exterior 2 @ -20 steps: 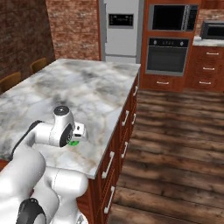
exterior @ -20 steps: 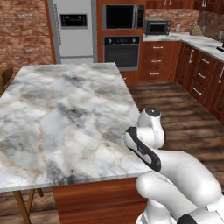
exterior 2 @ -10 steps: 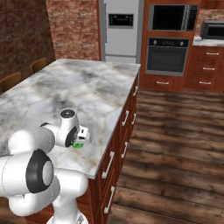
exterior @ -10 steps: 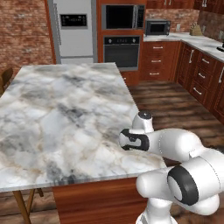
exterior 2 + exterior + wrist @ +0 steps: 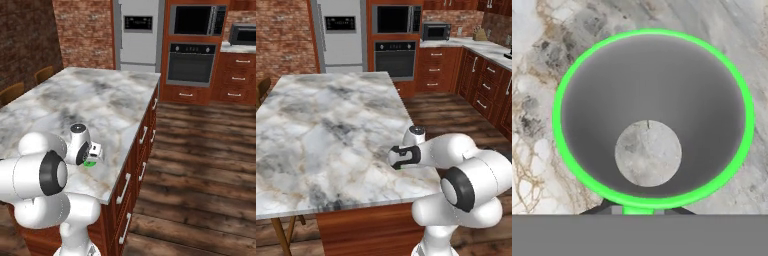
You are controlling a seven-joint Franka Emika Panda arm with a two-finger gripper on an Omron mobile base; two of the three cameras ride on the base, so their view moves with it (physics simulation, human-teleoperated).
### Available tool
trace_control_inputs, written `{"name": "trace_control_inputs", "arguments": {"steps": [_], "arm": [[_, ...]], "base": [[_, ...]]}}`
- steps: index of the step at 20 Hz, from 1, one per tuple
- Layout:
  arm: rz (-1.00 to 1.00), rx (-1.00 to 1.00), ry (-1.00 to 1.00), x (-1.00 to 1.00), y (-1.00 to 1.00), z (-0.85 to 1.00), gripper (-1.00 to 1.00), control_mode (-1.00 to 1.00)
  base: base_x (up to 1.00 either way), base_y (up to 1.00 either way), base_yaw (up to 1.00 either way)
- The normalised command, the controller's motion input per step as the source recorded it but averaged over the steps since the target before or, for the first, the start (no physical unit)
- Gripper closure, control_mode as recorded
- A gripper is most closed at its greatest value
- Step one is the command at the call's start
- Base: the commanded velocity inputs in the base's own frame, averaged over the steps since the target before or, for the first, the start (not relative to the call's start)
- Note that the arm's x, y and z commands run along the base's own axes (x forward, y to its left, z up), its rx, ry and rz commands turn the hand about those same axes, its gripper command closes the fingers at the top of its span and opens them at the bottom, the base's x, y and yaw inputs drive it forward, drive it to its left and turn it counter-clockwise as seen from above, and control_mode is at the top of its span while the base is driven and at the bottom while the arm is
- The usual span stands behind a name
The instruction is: Clear the mugs and bowl far away from the sink.
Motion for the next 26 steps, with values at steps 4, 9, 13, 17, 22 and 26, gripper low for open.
{"name": "trace_control_inputs", "arguments": {"steps": [4, 9, 13, 17, 22, 26], "arm": [[0.0, 0.0, 0.0, 0.0, -0.01, -0.17, -1.0, -1.0], [-0.02, 0.0, 0.0, 0.0, -0.03, -0.01, -1.0, -1.0], [-0.01, 0.0, 0.0, -0.12, 0.0, 0.49, -1.0, -1.0], [0.0, 0.0, 0.0, -0.34, 0.0, 0.97, -1.0, -1.0], [0.0, 0.0, 0.03, -0.54, -0.12, 1.0, -1.0, -1.0], [0.0, 0.0, 0.02, -0.92, -0.37, 1.0, -1.0, -1.0]], "base": [[0.0, 0.0, 0.0], [0.0, 0.0, 0.0], [0.0, 0.0, 0.0], [0.0, 0.0, 0.0], [0.0, 0.0, 0.0], [0.0, 0.0, 0.0]]}}
